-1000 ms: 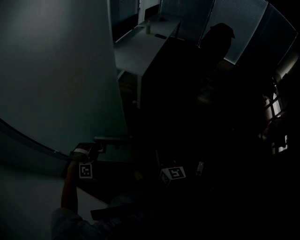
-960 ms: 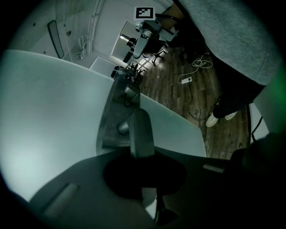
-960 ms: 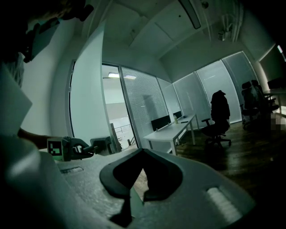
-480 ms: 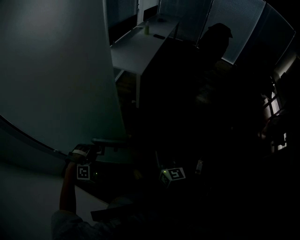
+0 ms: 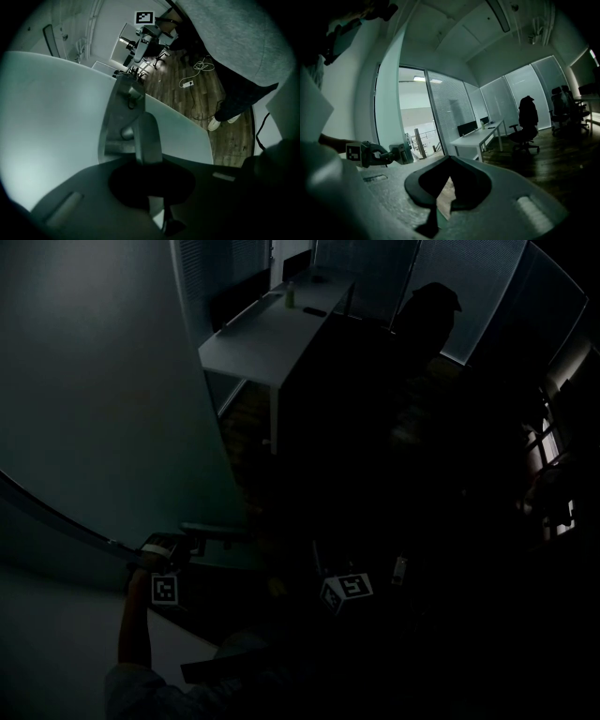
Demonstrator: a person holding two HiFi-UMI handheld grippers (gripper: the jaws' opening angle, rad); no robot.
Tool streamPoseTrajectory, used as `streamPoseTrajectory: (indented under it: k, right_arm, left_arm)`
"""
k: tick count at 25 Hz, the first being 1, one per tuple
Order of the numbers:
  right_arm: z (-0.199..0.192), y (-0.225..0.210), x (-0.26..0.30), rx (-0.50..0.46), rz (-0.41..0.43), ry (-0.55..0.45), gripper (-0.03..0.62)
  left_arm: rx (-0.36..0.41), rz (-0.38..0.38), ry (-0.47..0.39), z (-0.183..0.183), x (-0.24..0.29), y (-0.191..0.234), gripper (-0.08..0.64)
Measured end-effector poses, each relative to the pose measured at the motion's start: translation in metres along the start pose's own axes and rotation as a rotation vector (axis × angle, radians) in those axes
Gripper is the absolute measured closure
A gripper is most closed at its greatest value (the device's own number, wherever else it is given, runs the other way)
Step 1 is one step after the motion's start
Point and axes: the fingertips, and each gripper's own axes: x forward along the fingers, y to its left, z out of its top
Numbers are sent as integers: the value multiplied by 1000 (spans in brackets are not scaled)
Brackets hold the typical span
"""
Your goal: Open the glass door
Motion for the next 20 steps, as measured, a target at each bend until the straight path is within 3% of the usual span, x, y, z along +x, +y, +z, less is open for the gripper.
streamPoseTrajectory:
  k: [16,20]
  right_arm:
    - [4,-4,2,6,-7,4,591]
    - [4,-2,3,4,0,7,592]
  left_arm:
    - [14,-4,-9,0,-1,2,557]
    - [-10,-74,14,-1,-1,-3,544]
